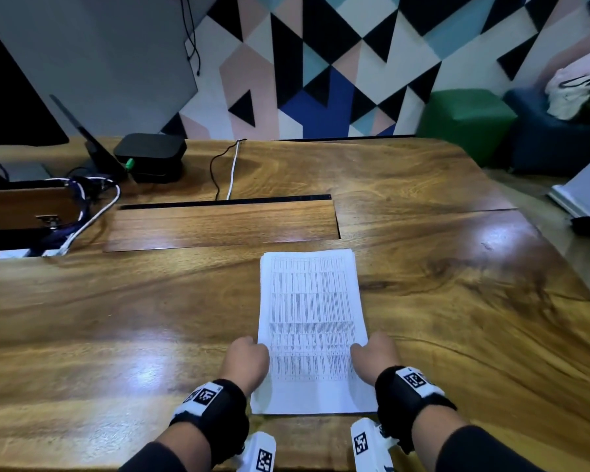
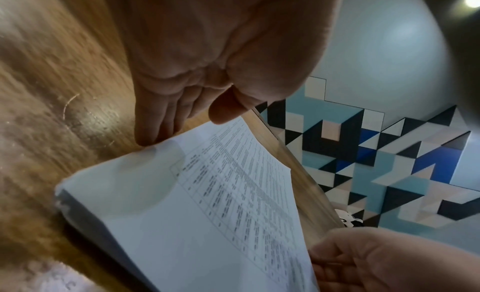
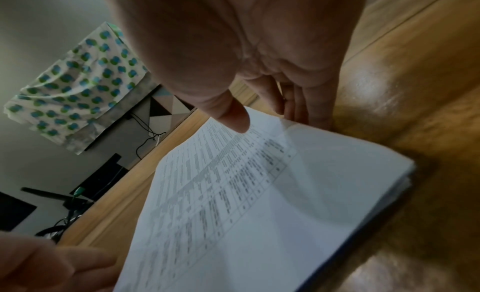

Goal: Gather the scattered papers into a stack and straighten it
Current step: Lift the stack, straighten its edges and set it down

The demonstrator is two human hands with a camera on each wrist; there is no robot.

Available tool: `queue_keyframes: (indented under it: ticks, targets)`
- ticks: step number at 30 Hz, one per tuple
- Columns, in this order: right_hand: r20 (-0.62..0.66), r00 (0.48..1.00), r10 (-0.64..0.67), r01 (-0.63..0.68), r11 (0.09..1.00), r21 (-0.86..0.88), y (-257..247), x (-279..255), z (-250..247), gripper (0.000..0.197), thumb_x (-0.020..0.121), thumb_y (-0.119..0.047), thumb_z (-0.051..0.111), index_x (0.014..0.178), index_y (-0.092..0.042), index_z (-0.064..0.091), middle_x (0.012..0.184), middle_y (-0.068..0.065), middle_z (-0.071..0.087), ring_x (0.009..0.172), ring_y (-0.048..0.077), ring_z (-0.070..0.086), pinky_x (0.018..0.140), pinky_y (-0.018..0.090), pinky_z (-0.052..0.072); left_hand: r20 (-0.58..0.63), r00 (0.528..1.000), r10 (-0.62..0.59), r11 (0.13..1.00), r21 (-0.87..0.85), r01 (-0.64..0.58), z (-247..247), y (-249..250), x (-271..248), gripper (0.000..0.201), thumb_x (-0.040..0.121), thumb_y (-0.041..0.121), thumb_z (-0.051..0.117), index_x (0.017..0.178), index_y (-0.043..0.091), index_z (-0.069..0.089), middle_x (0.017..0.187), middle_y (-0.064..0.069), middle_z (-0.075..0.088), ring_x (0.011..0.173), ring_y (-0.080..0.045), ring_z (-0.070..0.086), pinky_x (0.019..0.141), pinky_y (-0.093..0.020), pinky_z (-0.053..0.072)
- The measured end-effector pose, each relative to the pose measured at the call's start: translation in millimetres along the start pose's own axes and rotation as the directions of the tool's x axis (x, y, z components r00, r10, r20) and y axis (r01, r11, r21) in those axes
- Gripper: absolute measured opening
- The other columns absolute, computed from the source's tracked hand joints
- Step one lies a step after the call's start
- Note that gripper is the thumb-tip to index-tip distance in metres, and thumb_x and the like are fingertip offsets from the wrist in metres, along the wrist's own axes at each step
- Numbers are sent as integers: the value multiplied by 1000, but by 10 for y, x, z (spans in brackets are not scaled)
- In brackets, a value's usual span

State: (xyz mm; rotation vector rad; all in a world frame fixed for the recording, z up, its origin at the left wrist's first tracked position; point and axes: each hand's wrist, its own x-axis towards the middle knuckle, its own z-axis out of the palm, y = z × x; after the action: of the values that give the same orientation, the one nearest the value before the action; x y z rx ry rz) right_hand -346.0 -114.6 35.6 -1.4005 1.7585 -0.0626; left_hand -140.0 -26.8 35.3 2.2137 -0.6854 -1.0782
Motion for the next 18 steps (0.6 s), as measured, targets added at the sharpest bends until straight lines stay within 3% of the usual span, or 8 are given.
queue_keyframes:
  ticks: [3, 6, 8, 11, 13, 14, 16, 18]
  targets:
    - [38, 999, 12, -13, 1000, 12, 34, 12, 84, 29, 79, -20, 46, 89, -4, 67, 103, 16, 67, 82, 30, 68, 69, 31, 54, -16, 1000, -7, 1000, 31, 7, 11, 17, -52, 25, 81, -1, 39, 61, 13, 36, 63, -3, 42, 60, -22, 39, 55, -30, 26]
    - [35, 999, 12, -11, 1000, -2, -3, 10, 20, 21, 84, -20, 47, 84, -6, 63, 95, 11, 66, 84, 30, 66, 69, 29, 49, 0, 1000, -14, 999, 50, 14, -34, 69, -58, 22, 82, 1, 41, 63, 11, 42, 66, -5, 49, 61, -23, 44, 55, -30, 33]
    - [-12, 1000, -22, 22, 1000, 12, -76, 63, -66, 16, 88, -19, 49, 77, -11, 57, 90, 8, 62, 84, 28, 62, 71, 28, 47, 8, 1000, 4, 999, 50, -4, -82, 157, 10, 14, 84, 3, 41, 77, 4, 54, 84, -12, 62, 71, -25, 54, 63, -32, 44]
    - [-71, 994, -84, 89, 993, 72, -260, 196, -192, 21, 91, -15, 45, 70, -17, 43, 82, 2, 50, 69, 22, 48, 53, 27, 35, -5, 999, 54, 999, 3, -54, -124, 339, 225, 26, 87, -1, 38, 102, -2, 58, 116, -25, 65, 83, -27, 62, 66, -31, 47]
    - [-50, 991, -124, 129, 984, 122, -389, 250, -263, 15, 94, -11, 41, 82, -14, 49, 85, -4, 46, 71, 18, 49, 57, 26, 35, 9, 1000, 23, 998, -62, -22, -151, 428, 387, 40, 89, -2, 37, 125, -8, 53, 137, -26, 54, 111, -37, 61, 88, -43, 52]
    - [-38, 990, -134, 139, 980, 145, -440, 273, -298, 16, 95, -9, 40, 101, -10, 54, 95, -3, 49, 84, 22, 55, 67, 26, 38, 15, 1000, -8, 997, -75, 9, -158, 448, 466, 50, 89, -2, 37, 138, -10, 42, 146, -27, 46, 128, -41, 50, 102, -49, 44]
    - [-40, 990, -135, 139, 979, 146, -493, 333, -318, 26, 95, -8, 39, 117, -9, 53, 112, 3, 56, 103, 27, 57, 77, 27, 39, 26, 999, -43, 995, -89, 45, -143, 467, 579, 54, 89, -1, 38, 141, -14, 29, 149, -32, 37, 136, -46, 39, 109, -54, 34]
    - [-33, 989, -147, 150, 980, 134, -490, 404, -283, 14, 92, -7, 38, 89, -13, 50, 102, 3, 60, 87, 22, 56, 68, 31, 40, 19, 998, -62, 994, -91, 64, -121, 475, 630, 51, 91, -1, 38, 138, -17, 31, 146, -35, 39, 133, -48, 41, 106, -53, 37]
